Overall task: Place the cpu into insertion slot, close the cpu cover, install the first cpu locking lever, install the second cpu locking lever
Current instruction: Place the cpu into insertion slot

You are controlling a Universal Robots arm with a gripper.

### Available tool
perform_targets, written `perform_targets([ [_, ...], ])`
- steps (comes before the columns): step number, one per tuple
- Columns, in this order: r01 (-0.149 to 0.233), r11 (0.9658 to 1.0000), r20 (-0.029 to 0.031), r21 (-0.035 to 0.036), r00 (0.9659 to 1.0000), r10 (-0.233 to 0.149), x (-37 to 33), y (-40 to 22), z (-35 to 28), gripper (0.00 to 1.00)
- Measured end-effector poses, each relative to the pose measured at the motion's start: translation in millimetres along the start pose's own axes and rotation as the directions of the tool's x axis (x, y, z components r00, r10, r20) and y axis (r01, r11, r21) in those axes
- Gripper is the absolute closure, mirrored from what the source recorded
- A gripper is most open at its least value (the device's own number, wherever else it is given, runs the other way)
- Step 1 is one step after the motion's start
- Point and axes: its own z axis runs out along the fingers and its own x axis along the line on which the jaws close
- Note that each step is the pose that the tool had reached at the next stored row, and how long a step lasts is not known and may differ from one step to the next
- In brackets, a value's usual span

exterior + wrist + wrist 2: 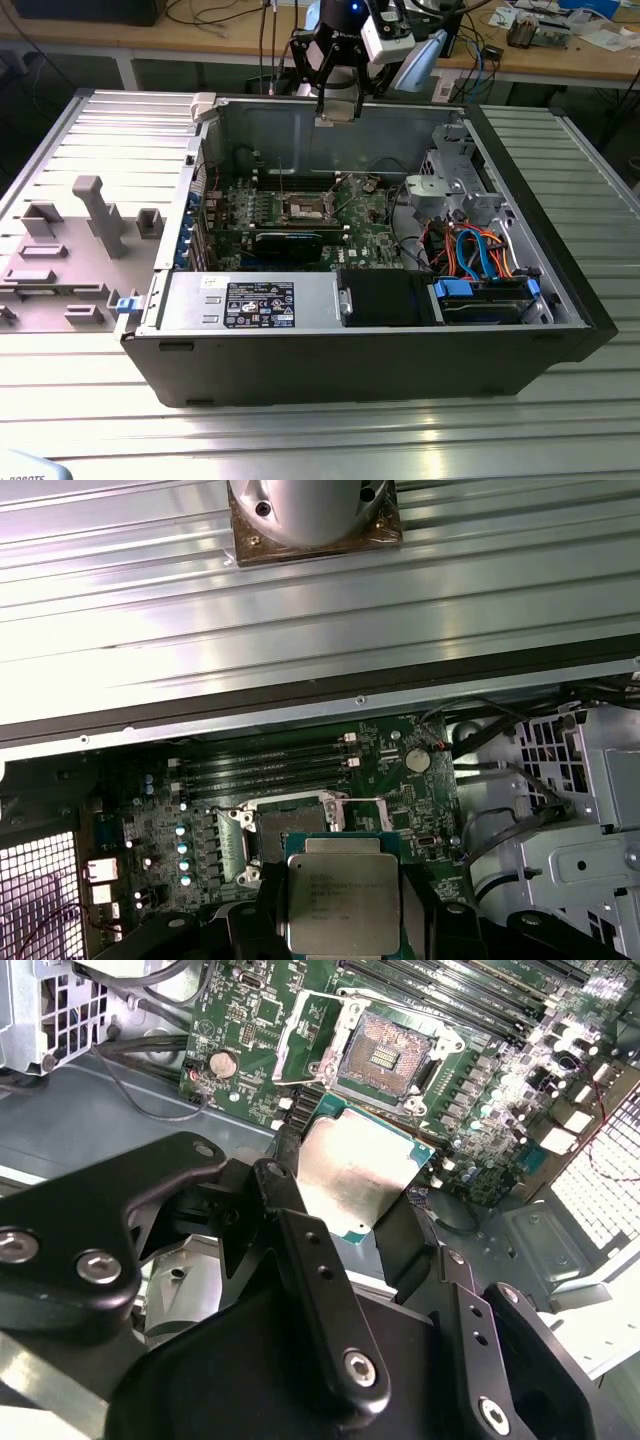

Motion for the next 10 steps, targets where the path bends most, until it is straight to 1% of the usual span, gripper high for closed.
perform_targets([
  [6,-0.001,1.0000,0.0000,0.0000,1.0000,0.001,0.0,0.0,0.0,0.46],
  [10,-0.019,0.9998,0.0017,-0.0004,0.9998,0.019,0.0,0.0,0.0,0.46],
])
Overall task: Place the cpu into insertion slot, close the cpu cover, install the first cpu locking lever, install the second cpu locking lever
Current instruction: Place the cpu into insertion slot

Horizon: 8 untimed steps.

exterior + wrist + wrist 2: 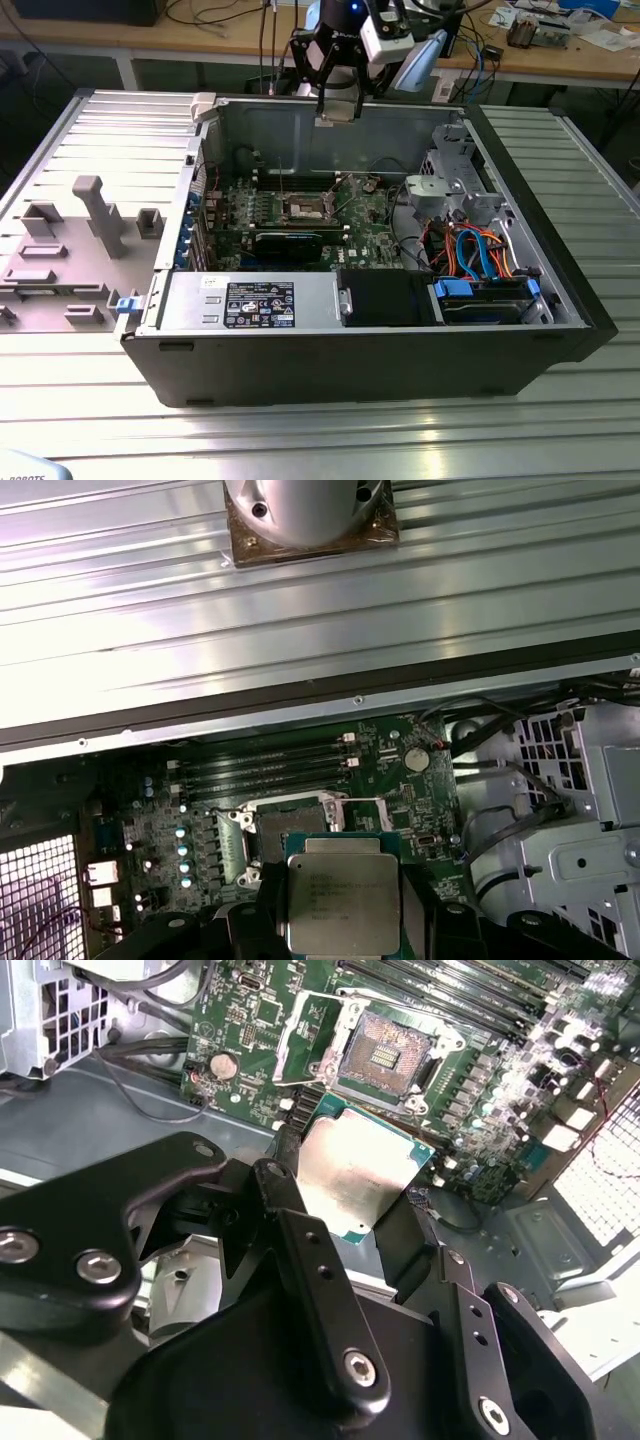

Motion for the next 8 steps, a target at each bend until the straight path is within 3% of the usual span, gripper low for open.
perform_targets([
  [4,-0.065,0.9979,0.0058,-0.0014,0.9979,0.065,0.0,0.0,0.2,0.46],
  [8,-0.072,0.9974,0.0064,-0.0016,0.9974,0.072,-0.1,-0.8,0.3,0.46],
])
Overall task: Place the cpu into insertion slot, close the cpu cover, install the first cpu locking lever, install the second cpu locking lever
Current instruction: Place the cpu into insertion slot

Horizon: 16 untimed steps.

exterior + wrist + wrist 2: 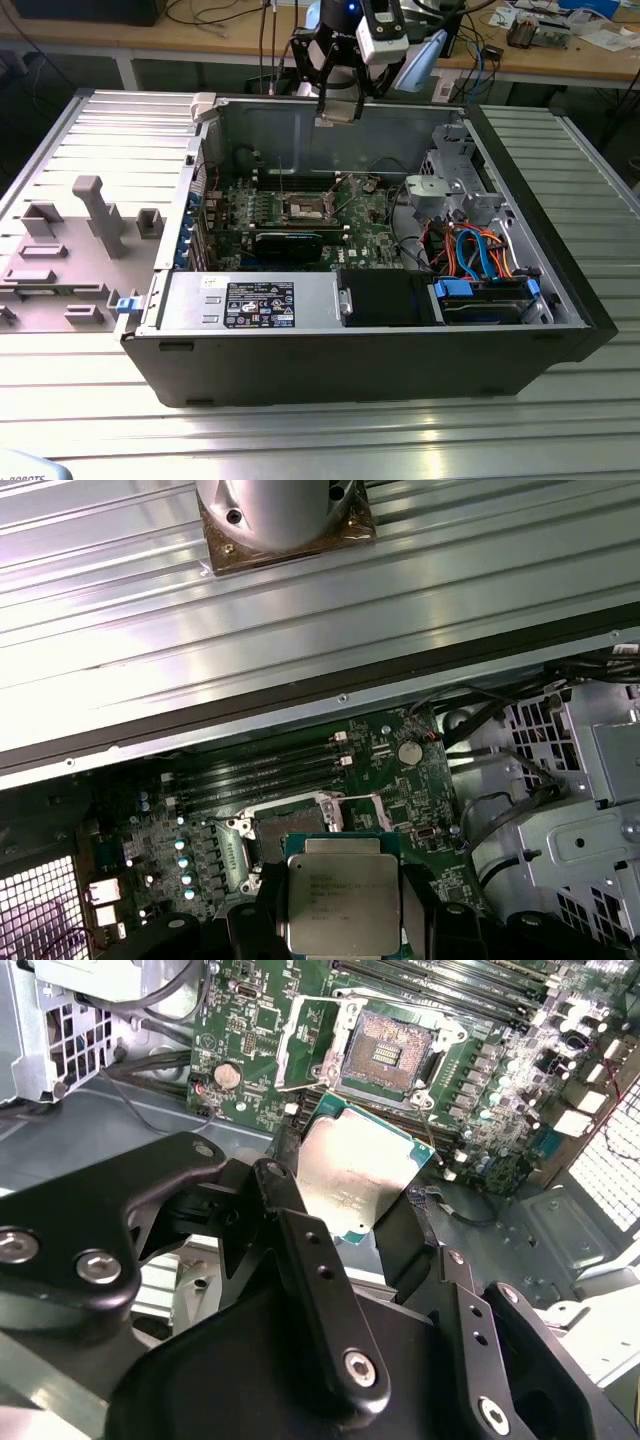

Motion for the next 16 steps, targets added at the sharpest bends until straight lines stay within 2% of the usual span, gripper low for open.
perform_targets([
  [4,-0.034,0.9994,0.0031,-0.0007,0.9994,0.034,0.1,-0.1,0.1,0.46],
  [7,-0.068,0.9977,0.0060,-0.0015,0.9977,0.068,0.3,-0.1,0.2,0.46],
  [16,-0.072,0.9974,0.0064,-0.0016,0.9974,0.072,0.3,-0.1,0.2,0.46],
])
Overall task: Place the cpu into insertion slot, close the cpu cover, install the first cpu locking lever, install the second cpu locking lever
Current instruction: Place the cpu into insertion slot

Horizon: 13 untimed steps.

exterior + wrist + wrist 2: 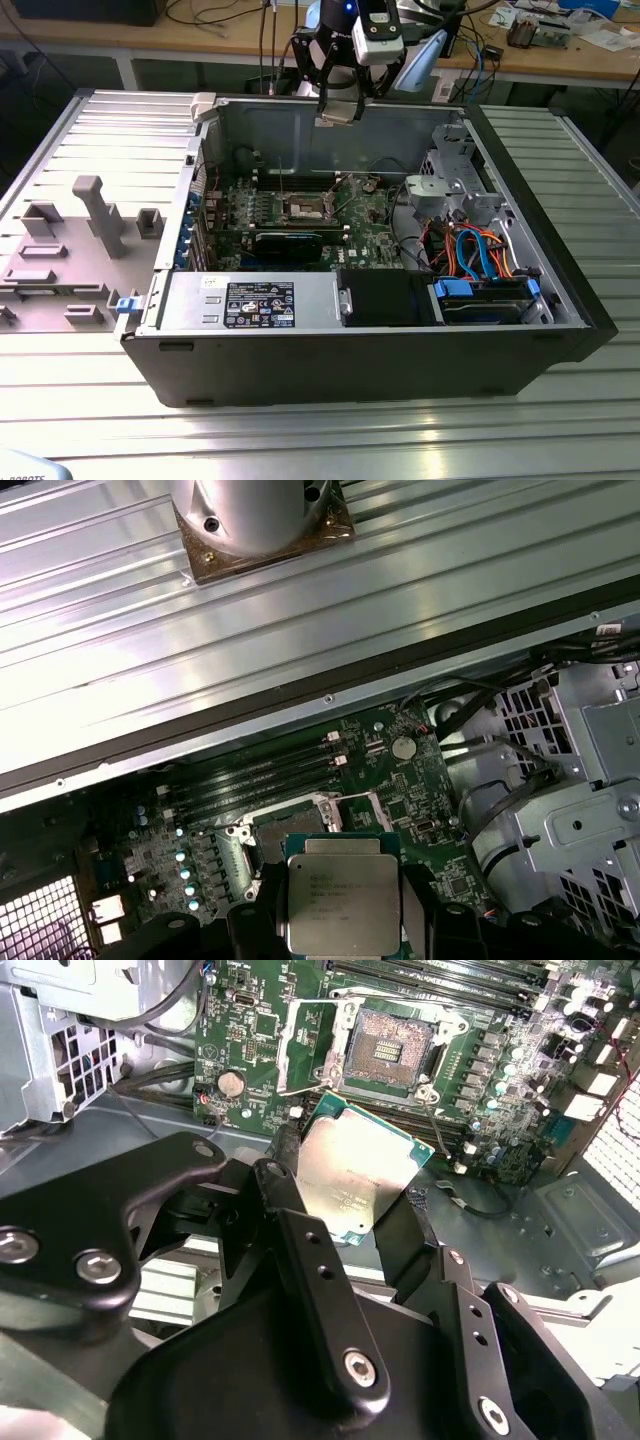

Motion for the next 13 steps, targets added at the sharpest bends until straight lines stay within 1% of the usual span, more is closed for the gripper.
perform_targets([
  [2,-0.010,0.9999,0.0009,-0.0002,0.9999,0.010,0.0,0.0,0.0,0.46],
  [4,-0.032,0.9995,0.0029,-0.0007,0.9995,0.032,0.0,0.0,0.1,0.46],
  [5,-0.052,0.9987,0.0045,-0.0010,0.9986,0.052,0.0,0.0,0.2,0.46],
  [6,-0.058,0.9983,0.0051,-0.0012,0.9983,0.058,0.0,0.0,0.2,0.46],
  [7,-0.058,0.9983,0.0051,-0.0012,0.9983,0.058,0.0,0.0,0.2,0.46],
  [9,-0.058,0.9983,0.0063,0.0017,0.9983,0.058,0.0,0.0,0.3,0.46],
  [13,-0.058,0.9983,0.0063,0.0019,0.9983,0.058,0.0,0.0,0.3,0.46],
])
